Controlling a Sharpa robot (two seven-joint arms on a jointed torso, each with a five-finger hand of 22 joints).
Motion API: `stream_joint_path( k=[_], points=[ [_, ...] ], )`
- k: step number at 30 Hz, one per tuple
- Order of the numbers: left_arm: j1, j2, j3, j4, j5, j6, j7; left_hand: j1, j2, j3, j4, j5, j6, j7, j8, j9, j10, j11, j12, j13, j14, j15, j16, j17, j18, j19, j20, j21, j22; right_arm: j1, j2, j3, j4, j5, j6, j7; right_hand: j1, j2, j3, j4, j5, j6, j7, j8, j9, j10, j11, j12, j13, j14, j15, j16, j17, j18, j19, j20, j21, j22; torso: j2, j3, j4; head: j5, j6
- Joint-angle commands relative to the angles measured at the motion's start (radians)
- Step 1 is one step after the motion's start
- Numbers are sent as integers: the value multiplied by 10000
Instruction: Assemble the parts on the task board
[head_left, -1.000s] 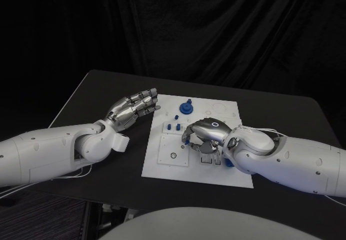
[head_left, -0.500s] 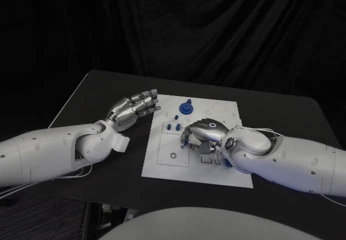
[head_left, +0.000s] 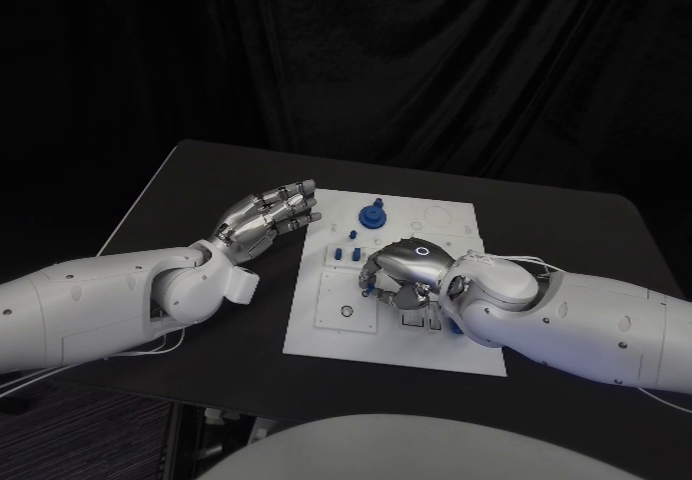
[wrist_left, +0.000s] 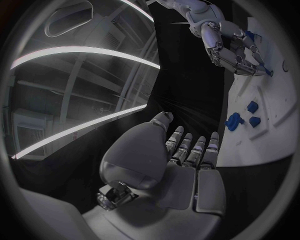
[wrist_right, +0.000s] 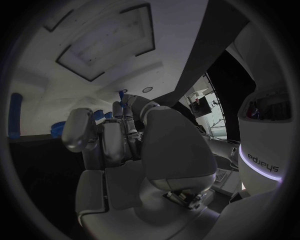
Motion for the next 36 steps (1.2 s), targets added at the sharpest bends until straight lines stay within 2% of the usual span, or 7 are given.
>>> stream_joint_path(
  k=[1, 20, 23, 25, 31, 36],
  points=[
    [-15, 19, 8, 6, -25, 194, 1, -79, 11, 74, -13, -14, 86, 29, 58, 16, 20, -81, 51, 10, -12, -1, 66, -3, -115, 52, -5, 57, -20, -34, 22, -1, 2, -88, 136, -160, -26, -69, -56, -7, -20, 14, -9, 20, 13, 65, 22, 0, -9, 61, 19, 55, 8, -114, 73, -6, 31, 1446, 6, 0, -9, -19, -2],
    [-19, 32, 8, 8, -25, 220, -222, -69, 14, 150, -22, -6, 124, 60, 82, 18, 36, -60, 83, 15, -21, -10, 69, -3, -113, 55, -7, 55, -31, -72, 120, -1, -64, -49, 268, -296, -16, -56, -50, -15, -48, -9, -11, 0, 11, 71, 20, -21, -25, 32, 17, 14, -73, -102, 54, -9, -17, 1432, 0, 2, 0, 2, -2],
    [-20, 34, 8, 12, -25, 217, -239, -67, 11, 161, -25, -6, 102, 50, 77, 14, 28, -57, 70, 12, -22, -10, 71, -3, -112, 58, -7, 57, -28, -77, 124, -1, -70, -46, 323, -336, -11, -56, -46, -24, -62, -30, -7, -20, 7, 59, 25, -46, -42, 14, 19, -7, -111, -93, 32, -10, -64, 1418, 4, 4, -4, 22, -2],
    [-20, 38, 8, 13, -25, 212, -249, -70, -15, 240, -34, 0, -5, -64, 55, -5, 16, -10, 73, 10, -18, 0, 87, -1, -110, 69, -6, 58, -36, -81, 131, -1, -74, -45, 374, -369, -9, -57, -44, -29, -71, -42, -3, -32, 4, 54, 30, -61, -51, -3, 22, -25, -143, -84, 12, -10, -105, 1406, 5, 6, 4, 57, -2],
    [-22, 61, 8, 18, -24, 226, -276, -70, -15, 240, -34, 0, -5, -64, 55, -5, 16, -10, 73, 10, -18, 0, 87, -1, -110, 69, -6, 58, -36, -86, 126, -1, -67, -44, 486, -443, -8, -61, -44, -34, -84, -54, 1, -44, 2, 52, 34, -75, -61, -21, 25, -46, -179, -73, -13, -9, -159, 1390, -1, -2, -2, 151, -2],
    [-25, 66, 8, 14, -24, 226, -304, -73, -19, 260, -34, 4, -19, -81, 53, -8, 8, -4, 62, 8, -22, 4, 86, -1, -110, 69, -5, 58, -41, -87, 125, -1, -67, -44, 569, -489, -39, -94, -35, -40, -138, -211, 57, -183, -50, -61, 96, -212, -138, -71, 71, -80, -228, -59, -72, 13, -261, 1361, 1, -4, -6, 138, -2]
  ],
)
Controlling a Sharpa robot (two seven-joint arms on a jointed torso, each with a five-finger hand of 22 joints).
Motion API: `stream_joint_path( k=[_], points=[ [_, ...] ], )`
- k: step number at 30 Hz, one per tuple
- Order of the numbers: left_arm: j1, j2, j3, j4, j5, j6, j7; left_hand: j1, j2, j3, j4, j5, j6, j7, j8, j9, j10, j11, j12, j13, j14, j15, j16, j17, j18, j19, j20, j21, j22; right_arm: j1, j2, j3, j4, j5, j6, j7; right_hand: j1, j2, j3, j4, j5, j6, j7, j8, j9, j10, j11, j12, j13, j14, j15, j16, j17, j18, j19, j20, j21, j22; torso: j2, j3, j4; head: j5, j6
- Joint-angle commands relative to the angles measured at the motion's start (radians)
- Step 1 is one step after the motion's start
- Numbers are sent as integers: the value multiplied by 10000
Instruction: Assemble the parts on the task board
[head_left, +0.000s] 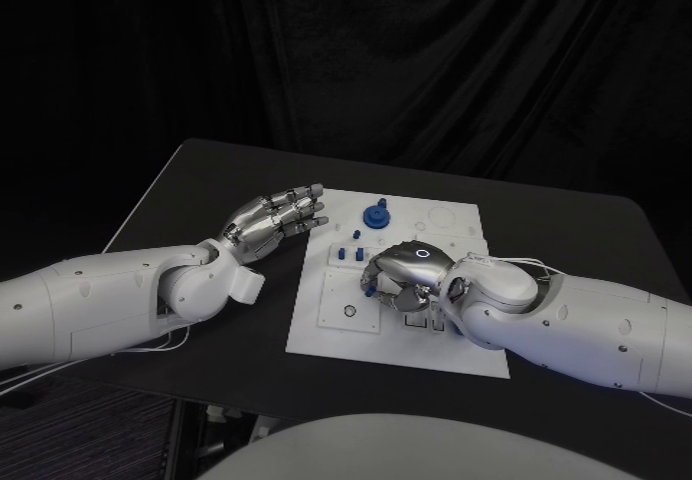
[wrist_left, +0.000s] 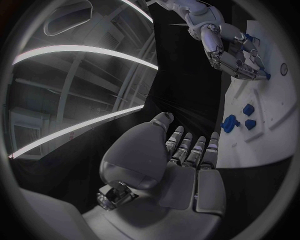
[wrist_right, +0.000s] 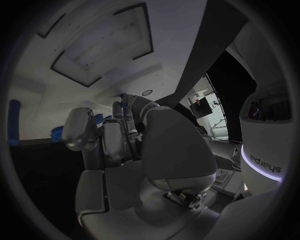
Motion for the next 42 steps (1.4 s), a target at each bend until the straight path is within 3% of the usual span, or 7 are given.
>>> stream_joint_path(
  k=[1, 7, 10, 18, 27, 32, 42],
  points=[
    [-20, 21, 8, 15, -22, 140, 31, -73, -19, 56, 5, 4, -13, -75, 14, -14, -24, 28, 22, 3, -21, 4, 48, -1, -110, 70, -5, 58, -9, -39, -11, -16, -1, -48, 320, -327, -125, -136, 17, 35, -182, -483, 104, -348, -172, -293, 184, -284, -143, -99, 148, -96, -72, -54, -113, 58, -132, 1333, 0, -5, -4, -18, -2],
    [-24, 64, 8, -52, -22, 132, -29, -81, -16, 114, 11, 20, 53, -29, 41, -5, -32, -10, 26, 3, -24, 13, 55, -1, -115, 53, -5, 47, -38, -40, -10, -16, -3, -48, 504, -447, -382, -531, -101, 170, -825, -2765, -386, -1930, -1159, -1618, 645, -1439, -792, -475, 529, -423, -647, 56, -488, 411, -830, 1124, 3, 0, 8, -9, -2],
    [-29, 80, 8, -77, -22, 146, -49, -81, -16, 114, 11, 20, 53, -29, 41, -5, -32, -10, 26, 3, -24, 13, 55, -1, -115, 53, -5, 47, -38, -40, -10, -16, -6, -48, 460, -422, -435, -543, -541, 287, -1107, -3724, -553, -2264, -1692, -2004, 672, -1589, -924, -568, 563, -468, -758, 106, -584, 488, -1016, 1067, 3, -2, 2, -3, -2],
    [-48, 109, 8, -131, -22, 180, -104, -83, 3, 159, 18, 28, 59, -14, 49, -4, -46, -26, 14, 0, -39, 9, 46, -4, -117, 52, -6, 45, -44, -40, 1, -16, -35, -48, 390, -348, -411, -461, -1070, 449, -1311, -3744, -562, -2320, -1902, -2003, 690, -1413, -945, -662, 600, -501, -877, 142, -658, 541, -1205, 1013, 0, 5, -7, -34, -2],
    [-77, 106, 8, -123, -22, 152, -120, -92, 42, 222, 41, 31, 47, -5, 54, -6, -57, -27, 10, -1, -49, 6, 45, -5, -118, 51, -7, 43, -53, 34, -269, 5, 115, -39, -96, -342, -208, -285, -1436, 527, -1179, -2369, -424, -2058, -1706, -1910, 668, -1107, -929, -662, 588, -443, -847, 137, -624, 538, -1215, 1019, -2, 11, -15, -60, -2],
    [-83, 105, 8, -67, -22, 30, -81, -97, 55, 253, 52, 32, 81, -4, 65, -2, -47, -25, 41, 4, -45, 5, 54, -3, -118, 51, -7, 41, -57, 617, -868, 26, 592, 254, -1, -824, -176, -167, -1551, 626, -713, -1151, -131, -1632, -1590, -1734, 645, -905, -954, -526, 568, -314, -694, 99, -466, 516, -1024, 1086, -4, 8, -1, -166, -2],
    [-86, 45, 8, 31, -22, -117, -27, -112, 56, 291, 71, 38, 122, 4, 86, 4, -28, -13, 70, 10, -30, 7, 75, 2, -120, 50, -3, 40, -68, 2160, -2901, -3, 1928, 853, 1461, -2031, -628, -193, -2145, 1245, -1506, -800, -326, -2036, -2013, -1908, 702, -2223, -1722, -477, 559, -538, -1050, 90, -304, 520, -1078, 1061, -67, 3, 50, -492, -2]
  ],
)
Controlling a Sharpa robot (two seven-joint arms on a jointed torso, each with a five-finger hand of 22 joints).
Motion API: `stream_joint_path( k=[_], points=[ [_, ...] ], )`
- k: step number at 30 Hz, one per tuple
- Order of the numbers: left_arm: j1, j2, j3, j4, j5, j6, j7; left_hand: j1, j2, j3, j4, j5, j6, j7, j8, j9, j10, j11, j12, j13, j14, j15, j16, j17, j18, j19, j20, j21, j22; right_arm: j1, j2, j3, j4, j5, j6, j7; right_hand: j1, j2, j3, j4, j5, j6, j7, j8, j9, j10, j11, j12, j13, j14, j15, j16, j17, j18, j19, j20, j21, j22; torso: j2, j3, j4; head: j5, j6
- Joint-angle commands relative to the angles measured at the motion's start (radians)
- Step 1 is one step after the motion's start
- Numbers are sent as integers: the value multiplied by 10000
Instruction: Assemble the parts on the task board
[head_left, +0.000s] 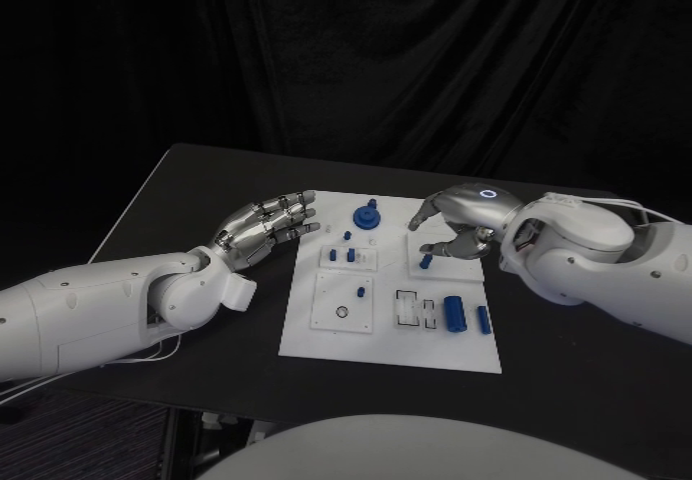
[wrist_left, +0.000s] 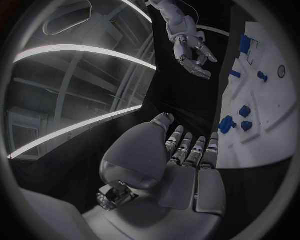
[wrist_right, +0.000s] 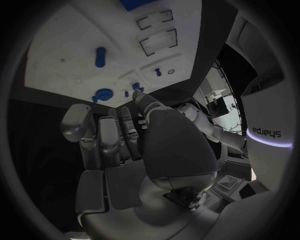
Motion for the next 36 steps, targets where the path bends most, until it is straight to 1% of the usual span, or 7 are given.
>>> stream_joint_path(
  k=[1, 2, 4, 14, 19, 29, 36],
  points=[
    [-13, -10, 8, 50, -21, -112, 185, -81, 18, 85, 27, 38, 70, 7, 58, 11, -19, -10, 83, 15, -26, 9, 40, 3, -121, 56, -2, 42, -4, 167, -471, -38, 237, 418, 874, -930, -144, -24, -231, 181, -187, -400, -252, -304, -213, -153, -28, -278, -10, -142, -59, -121, -161, 90, -116, 1, -182, 1049, -27, -17, 60, -114, -2],
    [-13, -3, 8, 51, -21, -134, 212, -100, 14, 99, 49, 26, 76, 19, 65, 11, -13, -8, 90, 16, -19, 13, 50, 5, -122, 59, -1, 43, -7, 207, -647, -45, 265, 439, 919, -932, -110, -41, -345, 269, -222, -1483, -629, -462, -525, -154, -47, -347, -4, -302, -101, -285, -404, 152, -267, -43, -504, 959, -16, -20, 65, -119, -2],
    [-13, 14, 8, 45, -21, -148, 276, -178, -7, 124, 144, -14, 114, 33, 89, 15, 2, 5, 113, 17, -14, 21, 65, 6, -127, 82, 0, 53, 1, 212, -943, -55, 271, 468, 970, -953, -132, -66, -497, 453, -432, -1751, -706, -440, -660, -197, -66, -420, 1, -341, -196, -326, -450, 159, -302, -117, -588, 941, -9, -28, 55, -81, -2],
    [-14, 31, 8, 38, -21, -88, 373, -206, 2, 156, 193, -18, 111, 31, 95, 13, 8, 26, 122, 17, -5, 29, 78, 8, -132, 83, 3, 53, -13, -199, -1475, -70, 52, 673, 544, -718, -11, -234, -805, 1089, -919, -1643, -550, -377, -822, 0, -91, -317, 35, -341, -105, -328, -444, 137, -277, -86, -641, 950, -9, -66, -25, 1, -2],
    [-17, 57, 8, 4, -21, -41, 379, -212, 9, 173, 209, -19, 99, 35, 94, 11, 4, 36, 113, 15, -9, 34, 77, 7, -135, 86, 3, 55, -12, -399, -1367, -71, -142, 783, 546, -592, 247, -185, -823, 1299, -892, -875, -384, -218, -769, 184, -100, -205, 46, -306, -80, -288, -391, 133, -231, -51, -628, 974, -12, -91, -13, -65, -2],
    [-41, 69, 8, -20, -22, 112, 401, -320, 8, 257, 420, -131, 86, 55, 109, 6, -14, 63, 104, 10, -32, 52, 78, 3, -161, 88, 0, 52, -44, -908, -715, -71, -973, 1318, -81, 25, 752, 35, -726, 1012, 93, -561, -151, -163, -829, 618, -117, 89, 87, -173, -67, -144, -179, 98, -97, -49, -472, 1067, 5, -51, -31, -71, -2],
    [-71, 8, 8, 5, -22, 145, 385, -322, 10, 261, 428, -131, 83, 55, 109, 5, -14, 64, 107, 11, -28, 52, 85, 4, -162, 84, 0, 50, -50, -1216, -220, -69, -1629, 1642, -406, 393, 862, 143, -650, 857, 425, -608, -74, -238, -894, 823, -162, 244, 99, -105, -104, -77, -84, 88, -26, -74, -382, 1116, -4, -81, -57, -27, -2]
  ],
)
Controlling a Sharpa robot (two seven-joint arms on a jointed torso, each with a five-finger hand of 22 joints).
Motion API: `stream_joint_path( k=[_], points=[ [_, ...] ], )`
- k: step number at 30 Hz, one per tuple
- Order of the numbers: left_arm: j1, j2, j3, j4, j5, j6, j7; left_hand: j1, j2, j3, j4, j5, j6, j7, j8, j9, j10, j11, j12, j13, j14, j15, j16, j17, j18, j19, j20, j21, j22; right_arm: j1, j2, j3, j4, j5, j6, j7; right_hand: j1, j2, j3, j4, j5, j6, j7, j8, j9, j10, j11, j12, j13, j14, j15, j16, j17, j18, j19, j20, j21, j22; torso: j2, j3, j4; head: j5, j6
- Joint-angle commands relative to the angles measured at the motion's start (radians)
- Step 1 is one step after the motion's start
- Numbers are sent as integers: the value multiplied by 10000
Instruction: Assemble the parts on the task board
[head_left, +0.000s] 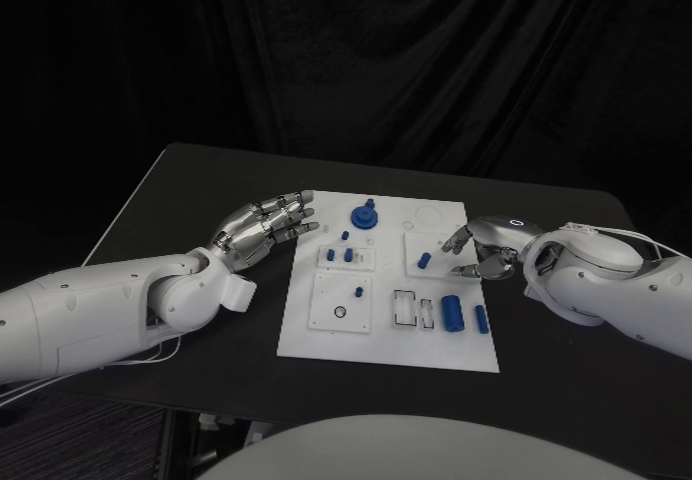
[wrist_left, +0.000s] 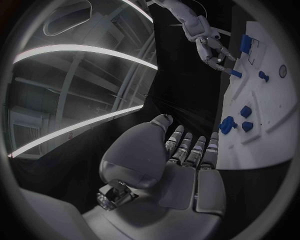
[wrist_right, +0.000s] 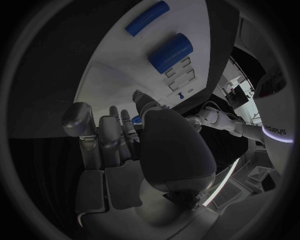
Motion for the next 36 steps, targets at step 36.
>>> stream_joint_path(
  k=[36],
  points=[
    [-341, -129, 10, 23, -22, 267, 192, -34, -32, 149, 114, 34, 140, 93, 102, 18, 35, 125, 94, 14, -75, 27, 26, -3, -170, 23, -11, 17, -88, -353, 1068, 17, -835, 1101, -1218, 1391, 57, 120, 172, -203, 43, 435, 508, 200, 60, 918, -267, 589, 132, 529, -222, 439, 696, -68, 539, -216, 921, 1381, -8, -6, 48, -93, -2]
  ],
)
